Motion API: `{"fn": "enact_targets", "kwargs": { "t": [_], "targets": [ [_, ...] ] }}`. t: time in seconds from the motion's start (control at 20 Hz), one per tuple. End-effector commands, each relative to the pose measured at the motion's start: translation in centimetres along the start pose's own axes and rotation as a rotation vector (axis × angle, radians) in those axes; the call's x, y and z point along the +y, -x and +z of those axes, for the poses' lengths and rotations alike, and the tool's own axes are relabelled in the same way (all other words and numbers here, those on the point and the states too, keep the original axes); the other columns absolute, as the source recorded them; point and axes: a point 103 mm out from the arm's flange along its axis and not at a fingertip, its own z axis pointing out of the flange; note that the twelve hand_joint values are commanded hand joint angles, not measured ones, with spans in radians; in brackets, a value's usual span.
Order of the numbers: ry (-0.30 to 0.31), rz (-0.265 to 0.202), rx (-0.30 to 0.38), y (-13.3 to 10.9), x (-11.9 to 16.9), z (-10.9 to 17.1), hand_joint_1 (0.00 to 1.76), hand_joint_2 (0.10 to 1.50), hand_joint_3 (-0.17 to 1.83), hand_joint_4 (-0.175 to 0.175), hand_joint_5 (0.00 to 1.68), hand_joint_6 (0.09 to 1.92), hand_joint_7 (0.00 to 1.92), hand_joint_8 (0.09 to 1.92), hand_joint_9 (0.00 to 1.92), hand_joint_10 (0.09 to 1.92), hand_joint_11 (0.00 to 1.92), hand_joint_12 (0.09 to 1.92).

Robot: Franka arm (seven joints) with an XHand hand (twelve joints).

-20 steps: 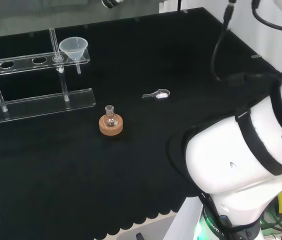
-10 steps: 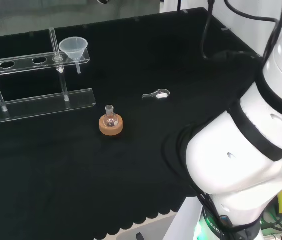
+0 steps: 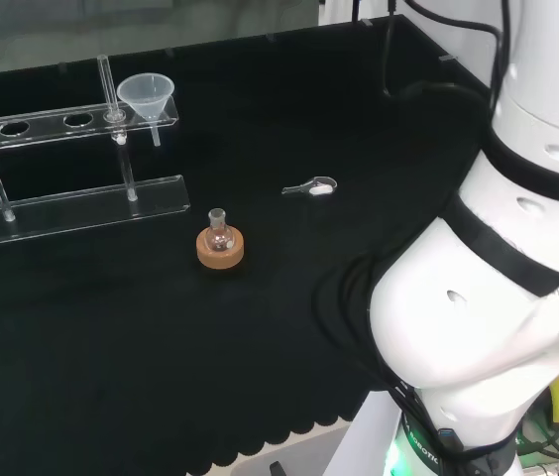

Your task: Pick up the funnel from the transparent funnel stand.

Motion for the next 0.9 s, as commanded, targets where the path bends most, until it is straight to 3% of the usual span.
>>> {"fn": "enact_targets", "kwargs": {
  "t": [0.05, 0.35, 0.55, 0.9],
  "targets": [
    [-0.098, -0.111, -0.108, 1.2, 6.3, 1.9, 0.74, 0.62, 0.00, -0.085, 0.14, 0.09, 0.26, 0.70, 0.11, 0.97, 0.00, 1.45],
    [-0.220, -0.137, -0.156, 0.4, 8.2, 4.4, 0.72, 0.63, 0.00, -0.068, 0.18, 0.09, 0.27, 0.69, 0.09, 0.98, 0.00, 1.41],
    [-0.298, -0.152, -0.163, -0.8, 8.1, 5.6, 0.70, 0.63, 0.00, -0.080, 0.18, 0.09, 0.28, 0.69, 0.08, 0.98, 0.00, 1.40],
    [-0.347, -0.149, -0.142, -1.7, 7.5, 7.1, 0.67, 0.63, 0.00, -0.106, 0.19, 0.09, 0.31, 0.67, 0.07, 0.99, 0.00, 1.36]
  ]
}}
